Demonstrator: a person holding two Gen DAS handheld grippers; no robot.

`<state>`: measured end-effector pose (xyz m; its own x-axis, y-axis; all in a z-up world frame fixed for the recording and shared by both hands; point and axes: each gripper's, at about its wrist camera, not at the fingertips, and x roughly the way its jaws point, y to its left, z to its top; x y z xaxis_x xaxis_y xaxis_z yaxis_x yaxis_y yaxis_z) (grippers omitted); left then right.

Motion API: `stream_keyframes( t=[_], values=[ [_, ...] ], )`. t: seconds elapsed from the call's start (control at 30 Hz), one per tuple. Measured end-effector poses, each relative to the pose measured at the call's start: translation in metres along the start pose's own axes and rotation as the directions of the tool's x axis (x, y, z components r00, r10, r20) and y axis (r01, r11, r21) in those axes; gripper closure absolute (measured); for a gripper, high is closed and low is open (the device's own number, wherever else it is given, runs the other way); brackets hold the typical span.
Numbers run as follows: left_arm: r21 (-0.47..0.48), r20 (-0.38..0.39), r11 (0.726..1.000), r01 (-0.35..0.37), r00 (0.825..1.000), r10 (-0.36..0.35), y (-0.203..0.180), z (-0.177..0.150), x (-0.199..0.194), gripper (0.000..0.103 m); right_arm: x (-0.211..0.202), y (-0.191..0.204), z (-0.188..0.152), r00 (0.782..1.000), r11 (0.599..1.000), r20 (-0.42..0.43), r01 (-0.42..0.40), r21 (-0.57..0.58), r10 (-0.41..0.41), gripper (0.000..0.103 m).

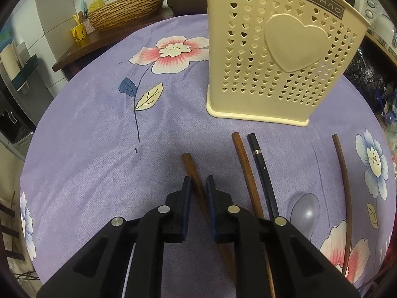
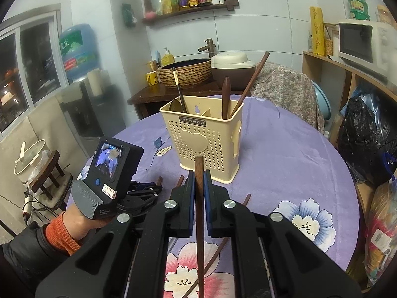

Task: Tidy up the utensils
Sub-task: 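Lift the chopstick with the left tool while the right tool lifts its chopstick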

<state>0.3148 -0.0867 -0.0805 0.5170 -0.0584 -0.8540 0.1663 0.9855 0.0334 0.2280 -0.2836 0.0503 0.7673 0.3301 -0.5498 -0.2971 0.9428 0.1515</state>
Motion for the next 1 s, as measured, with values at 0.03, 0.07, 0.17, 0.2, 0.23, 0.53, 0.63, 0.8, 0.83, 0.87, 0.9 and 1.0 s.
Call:
stream_keyframes(
  t=[0.03, 0.07, 0.17, 0.2, 0.23, 0.53, 0.63, 0.8, 0.83, 0.87, 0.9, 1.0],
  values=[
    [-0.001, 0.003, 1.0, -0.003, 1.0, 0.003, 0.0, 0.0, 0.001, 0.09, 0.0, 0.0, 0.0, 1.0, 1.0, 0.003, 0.001, -0.002, -0.001, 0.095],
    [-0.001, 0.006, 1.0, -0.005, 1.0, 0.005, 0.0, 0.0, 0.001, 0.09, 0.0, 0.001, 0.0, 1.0, 1.0, 0.004, 0.002, -0.003, -0.002, 0.095],
    [-0.01, 0.011, 1.0, 0.001, 1.0, -0.001, 0.0, -0.001, -0.001, 0.09, 0.0, 0.003, 0.0, 1.0, 1.0, 0.009, 0.004, -0.009, -0.004, 0.095],
    [-0.011, 0.013, 1.0, 0.002, 1.0, -0.002, 0.0, -0.002, -0.001, 0.09, 0.0, 0.004, 0.0, 1.0, 1.0, 0.009, 0.005, -0.01, -0.004, 0.095],
    [-0.011, 0.016, 1.0, 0.001, 1.0, -0.001, 0.0, -0.002, -0.001, 0.09, 0.0, 0.004, 0.0, 1.0, 1.0, 0.009, 0.004, -0.009, -0.004, 0.095],
    [-0.023, 0.032, 0.999, 0.038, 0.999, -0.037, 0.001, -0.001, -0.002, 0.091, -0.003, 0.005, -0.002, 1.0, 1.0, 0.021, 0.006, -0.005, -0.006, 0.095],
    [-0.028, 0.048, 0.998, 0.049, 0.998, -0.048, 0.003, -0.001, -0.007, 0.091, -0.006, 0.005, -0.002, 1.0, 1.0, 0.027, 0.003, 0.001, -0.003, 0.095],
    [-0.042, 0.115, 0.997, 0.067, 0.991, -0.062, 0.01, 0.003, -0.032, 0.092, -0.012, 0.002, -0.004, 0.999, 1.0, 0.039, -0.002, 0.006, 0.002, 0.095],
    [-0.042, 0.132, 0.997, 0.07, 0.989, -0.064, 0.01, 0.004, -0.038, 0.092, -0.014, 0.002, -0.004, 0.999, 1.0, 0.042, -0.003, 0.006, 0.003, 0.095],
    [-0.043, 0.159, 0.996, 0.077, 0.985, -0.07, 0.012, 0.005, -0.048, 0.093, -0.016, 0.002, -0.004, 0.999, 1.0, 0.044, -0.004, 0.006, 0.004, 0.095],
    [-0.045, 0.182, 0.995, 0.083, 0.98, -0.074, 0.014, 0.005, -0.056, 0.093, -0.018, 0.001, -0.004, 0.999, 1.0, 0.049, -0.005, 0.007, 0.004, 0.095],
    [-0.053, 0.251, 0.994, 0.1, 0.964, -0.084, 0.02, 0.007, -0.083, 0.094, -0.024, -0.001, -0.003, 0.998, 1.0, 0.059, -0.014, 0.011, 0.013, 0.095]
  ],
)
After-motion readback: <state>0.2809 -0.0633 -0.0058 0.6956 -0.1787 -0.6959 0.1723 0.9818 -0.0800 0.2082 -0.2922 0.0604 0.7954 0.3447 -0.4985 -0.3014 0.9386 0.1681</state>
